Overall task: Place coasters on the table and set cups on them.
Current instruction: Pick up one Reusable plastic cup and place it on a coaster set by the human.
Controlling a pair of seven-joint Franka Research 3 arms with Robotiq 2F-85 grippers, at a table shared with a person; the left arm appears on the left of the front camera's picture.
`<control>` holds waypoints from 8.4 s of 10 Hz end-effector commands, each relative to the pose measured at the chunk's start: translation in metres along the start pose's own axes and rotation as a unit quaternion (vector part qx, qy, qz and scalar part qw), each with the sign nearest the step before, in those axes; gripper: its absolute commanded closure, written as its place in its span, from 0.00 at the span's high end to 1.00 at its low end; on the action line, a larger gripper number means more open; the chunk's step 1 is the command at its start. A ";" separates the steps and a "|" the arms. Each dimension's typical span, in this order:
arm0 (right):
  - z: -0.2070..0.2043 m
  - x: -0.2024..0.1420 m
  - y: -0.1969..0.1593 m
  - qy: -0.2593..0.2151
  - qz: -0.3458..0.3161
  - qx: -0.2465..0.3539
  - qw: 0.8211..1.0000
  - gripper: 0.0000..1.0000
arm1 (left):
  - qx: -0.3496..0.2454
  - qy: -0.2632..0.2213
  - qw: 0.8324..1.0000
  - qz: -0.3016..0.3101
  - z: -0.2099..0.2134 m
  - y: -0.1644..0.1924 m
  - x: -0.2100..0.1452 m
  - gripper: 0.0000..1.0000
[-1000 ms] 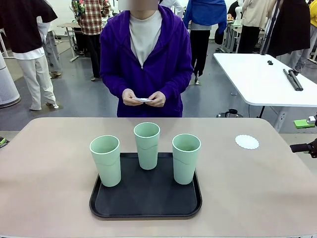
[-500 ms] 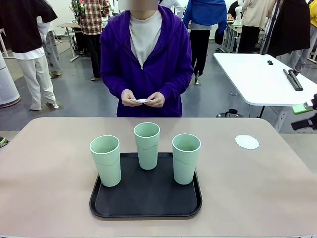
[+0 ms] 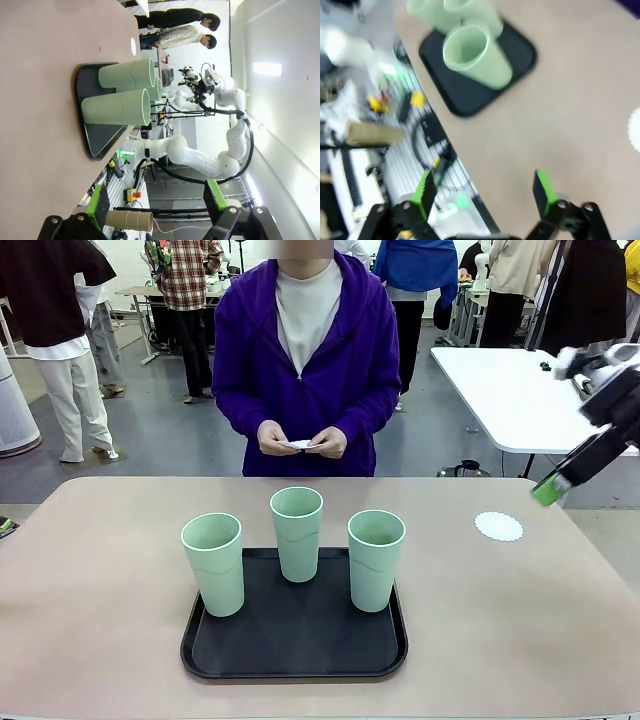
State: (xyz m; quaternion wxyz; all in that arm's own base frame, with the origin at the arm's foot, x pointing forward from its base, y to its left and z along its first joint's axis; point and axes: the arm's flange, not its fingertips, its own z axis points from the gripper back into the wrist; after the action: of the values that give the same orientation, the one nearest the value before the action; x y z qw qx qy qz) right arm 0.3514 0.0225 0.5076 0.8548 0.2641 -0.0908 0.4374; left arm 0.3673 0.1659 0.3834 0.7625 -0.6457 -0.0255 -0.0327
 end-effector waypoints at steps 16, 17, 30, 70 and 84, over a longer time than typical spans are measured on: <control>-0.091 0.018 -0.028 -0.166 0.266 0.030 0.949 1.00 | -0.006 0.001 1.000 -0.008 0.003 -0.001 0.000 1.00; -0.096 0.010 -0.043 -0.213 0.278 0.031 0.936 1.00 | -0.006 0.001 1.000 -0.008 0.003 -0.001 0.000 1.00; -0.185 -0.036 -0.100 -0.249 0.314 0.054 0.915 1.00 | -0.006 0.001 1.000 -0.008 0.003 -0.001 0.000 1.00; -0.297 0.029 -0.085 -0.325 0.290 0.193 0.879 0.00 | -0.006 0.001 1.000 -0.008 0.003 -0.001 0.000 1.00; -0.129 0.074 -0.028 -0.383 0.261 0.126 0.877 0.25 | -0.006 0.001 1.000 -0.008 0.003 -0.001 0.000 1.00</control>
State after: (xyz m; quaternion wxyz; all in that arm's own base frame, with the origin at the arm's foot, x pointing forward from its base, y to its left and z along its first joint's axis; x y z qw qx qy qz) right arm 0.4072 0.1316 0.4183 0.5762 0.4813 -0.4204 0.5095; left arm 0.3671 0.1670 0.3831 0.7624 -0.6459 -0.0257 -0.0316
